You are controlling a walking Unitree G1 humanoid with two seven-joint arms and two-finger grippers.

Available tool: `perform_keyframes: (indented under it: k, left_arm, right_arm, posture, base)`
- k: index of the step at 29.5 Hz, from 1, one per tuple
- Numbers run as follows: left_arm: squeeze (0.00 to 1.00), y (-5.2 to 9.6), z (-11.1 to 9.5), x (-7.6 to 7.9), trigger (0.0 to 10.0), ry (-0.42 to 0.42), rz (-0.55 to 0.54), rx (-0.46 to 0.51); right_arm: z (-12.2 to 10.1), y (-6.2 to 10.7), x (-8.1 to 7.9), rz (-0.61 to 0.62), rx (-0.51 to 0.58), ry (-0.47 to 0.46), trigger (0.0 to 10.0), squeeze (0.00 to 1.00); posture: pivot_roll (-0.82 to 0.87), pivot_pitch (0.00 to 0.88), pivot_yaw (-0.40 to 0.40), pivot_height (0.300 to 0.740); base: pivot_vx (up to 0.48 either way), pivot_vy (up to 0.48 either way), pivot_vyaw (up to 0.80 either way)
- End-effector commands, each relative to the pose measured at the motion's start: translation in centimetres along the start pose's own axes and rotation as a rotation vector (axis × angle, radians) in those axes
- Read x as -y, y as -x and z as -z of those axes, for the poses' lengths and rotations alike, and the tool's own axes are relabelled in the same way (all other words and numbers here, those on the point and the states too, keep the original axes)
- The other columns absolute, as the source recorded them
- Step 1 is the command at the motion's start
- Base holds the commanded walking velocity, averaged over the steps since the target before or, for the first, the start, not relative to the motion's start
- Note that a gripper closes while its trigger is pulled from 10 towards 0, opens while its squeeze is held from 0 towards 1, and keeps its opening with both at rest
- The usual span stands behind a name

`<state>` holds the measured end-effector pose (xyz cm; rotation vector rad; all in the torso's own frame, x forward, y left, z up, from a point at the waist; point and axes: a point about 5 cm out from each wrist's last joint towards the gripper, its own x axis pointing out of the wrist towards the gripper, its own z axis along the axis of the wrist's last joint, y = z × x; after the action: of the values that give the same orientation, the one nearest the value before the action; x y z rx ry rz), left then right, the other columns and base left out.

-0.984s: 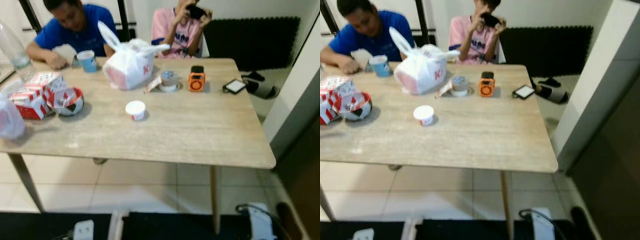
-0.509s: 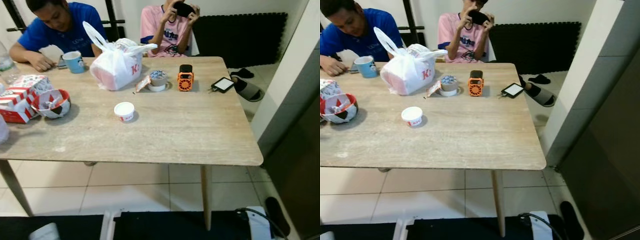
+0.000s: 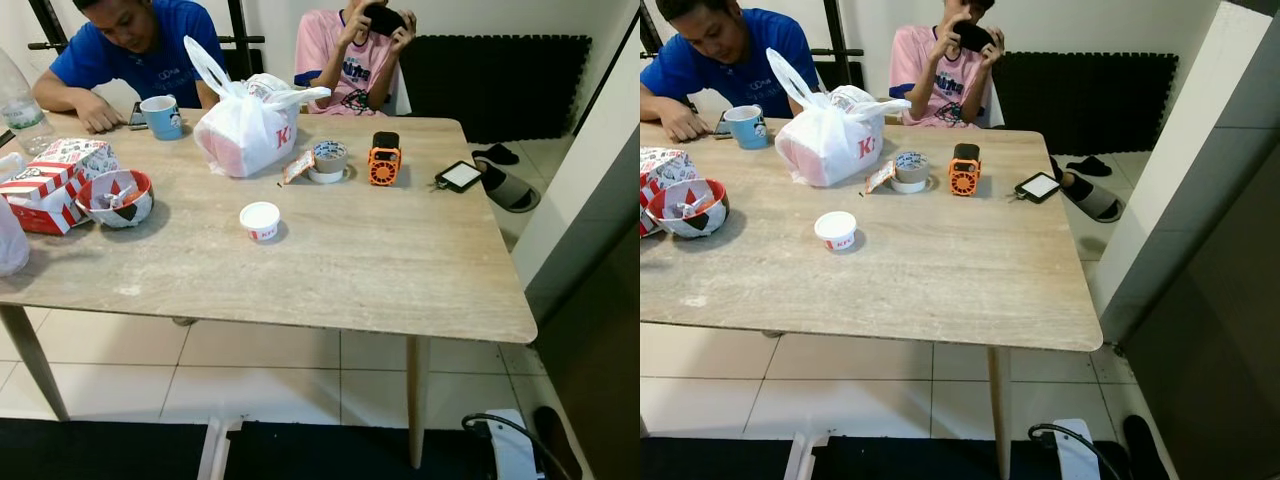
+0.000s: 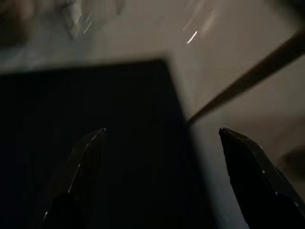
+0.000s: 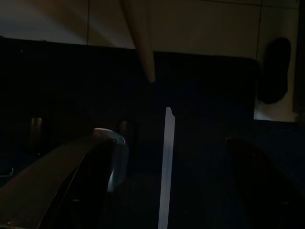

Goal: Restocking fridge

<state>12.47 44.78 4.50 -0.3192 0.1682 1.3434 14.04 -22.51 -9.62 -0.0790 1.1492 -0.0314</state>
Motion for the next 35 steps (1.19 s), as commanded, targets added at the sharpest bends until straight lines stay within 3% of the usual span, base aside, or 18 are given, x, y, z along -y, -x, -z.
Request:
perform_keyframes:
  k: [1, 3, 5, 7, 10, 11, 13, 15, 16, 19, 20, 22, 24, 26, 27, 28, 31, 35]
  left_arm:
    - [0.0, -0.1, -0.2, -0.5, 10.0, 0.015, -0.011, 0.004]
    - [0.0, -0.5, -2.9, 2.5, 10.0, 0.026, 0.123, 0.118]
    - [0.0, -0.5, -2.9, 2.5, 10.0, 0.026, 0.123, 0.118]
    - [0.0, 0.1, -6.0, 7.1, 10.0, 0.006, 0.335, 0.258]
    - [0.0, 0.5, -7.1, 8.8, 10.0, -0.014, 0.42, 0.31]
    - [0.0, 1.3, -7.8, 10.8, 10.0, -0.046, 0.511, 0.359]
    - [0.0, 1.3, -7.8, 10.8, 10.0, -0.046, 0.511, 0.359]
    - [0.0, 4.3, -8.2, 16.0, 10.0, -0.134, 0.798, 0.443]
    - [0.0, 4.3, -8.2, 16.0, 10.0, -0.134, 0.798, 0.443]
    - [0.0, 8.5, -7.4, 21.1, 10.0, -0.256, 1.129, 0.496]
    - [0.0, 8.5, -7.4, 21.1, 10.0, -0.256, 1.129, 0.496]
    - [0.0, 10.9, -6.6, 23.4, 10.0, -0.4, 1.28, 0.539]
    - [0.0, 10.9, -6.6, 23.4, 10.0, -0.4, 1.28, 0.539]
    - [0.0, 12.2, -6.2, 24.4, 10.0, -0.463, 1.359, 0.558]
    - [0.0, 13.8, -5.6, 25.6, 10.0, -0.541, 1.463, 0.586]
    - [0.0, 13.8, -5.6, 25.6, 10.0, -0.541, 1.463, 0.586]
    - [0.0, 16.7, -4.5, 27.7, 10.0, -0.845, 1.636, 0.677]
    - [0.0, 17.2, -4.8, 28.5, 10.0, -0.968, 1.666, 0.699]
  right_arm:
    - [0.3, 0.0, -0.2, -0.003, -0.01, 0.007, 10.0, 0.0]
    - [0.4, 0.0, -0.3, -0.004, -0.013, 0.011, 10.0, 0.0]
    - [0.4, 0.0, -0.3, -0.004, -0.013, 0.011, 10.0, 0.0]
    - [0.5, 0.0, -0.3, -0.005, -0.016, 0.014, 10.0, 0.0]
    - [0.6, 0.0, -0.3, -0.005, -0.017, 0.015, 10.0, 0.0]
    - [0.6, 0.0, -0.3, -0.005, -0.018, 0.016, 10.0, 0.0]
    - [0.6, 0.0, -0.3, -0.005, -0.018, 0.016, 10.0, 0.0]
    - [0.9, 0.1, -0.2, -0.004, -0.023, 0.017, 10.0, 0.0]
    - [0.9, 0.1, -0.2, -0.004, -0.023, 0.017, 10.0, 0.0]
    - [1.5, 0.1, -0.3, -0.006, -0.037, 0.023, 10.0, 0.0]
    - [1.5, 0.1, -0.3, -0.006, -0.037, 0.023, 10.0, 0.0]
    - [1.9, 0.2, -0.3, -0.008, -0.046, 0.03, 10.0, 0.0]
    - [1.9, 0.2, -0.3, -0.008, -0.046, 0.03, 10.0, 0.0]
    - [2.2, 0.2, -0.2, -0.007, -0.051, 0.031, 10.0, 0.0]
    - [2.6, 0.3, 0.0, -0.004, -0.059, 0.031, 10.0, 0.0]
    - [2.6, 0.3, 0.0, -0.004, -0.059, 0.031, 10.0, 0.0]
    - [3.5, 0.5, 0.2, -0.002, -0.075, 0.037, 10.0, 0.0]
    - [3.9, 0.6, 0.5, 0.001, -0.078, 0.037, 10.0, 0.0]
  posture:
    - [0.01, 0.0, 0.016, 0.74]
    - [0.01, 0.0, 0.017, 0.74]
    - [0.01, 0.0, 0.017, 0.74]
    - [0.01, 0.0, 0.015, 0.74]
    - [0.01, 0.0, 0.015, 0.74]
    - [0.01, 0.0, 0.015, 0.74]
    - [0.01, 0.0, 0.015, 0.74]
    - [0.01, 0.0, 0.017, 0.74]
    - [0.01, 0.0, 0.017, 0.74]
    - [0.01, 0.0, 0.019, 0.74]
    - [0.01, 0.0, 0.019, 0.74]
    - [0.01, 0.014, 0.023, 0.74]
    - [0.01, 0.014, 0.023, 0.74]
    - [0.0, 0.023, 0.025, 0.74]
    - [0.0, 0.047, 0.03, 0.74]
    - [0.0, 0.047, 0.03, 0.74]
    - [0.0, 0.079, 0.041, 0.74]
    - [-0.01, 0.104, 0.048, 0.74]
  base:
    - [0.0, 0.0, 0.0]
    - [0.0, 0.0, 0.0]
    - [0.0, 0.0, 0.0]
    - [0.0, 0.0, 0.0]
    - [0.0, 0.0, 0.0]
    - [0.0, 0.0, 0.0]
    - [0.0, 0.0, 0.0]
    - [0.0, 0.0, 0.0]
    - [0.0, 0.0, 0.0]
    - [0.0, 0.0, 0.0]
    - [0.0, 0.0, 0.0]
    - [0.0, 0.0, 0.0]
    - [0.0, 0.0, 0.0]
    - [0.0, 0.0, 0.0]
    - [0.0, 0.0, 0.0]
    - [0.0, 0.0, 0.0]
    - [0.0, 0.0, 0.0]
    - [0.0, 0.0, 0.0]
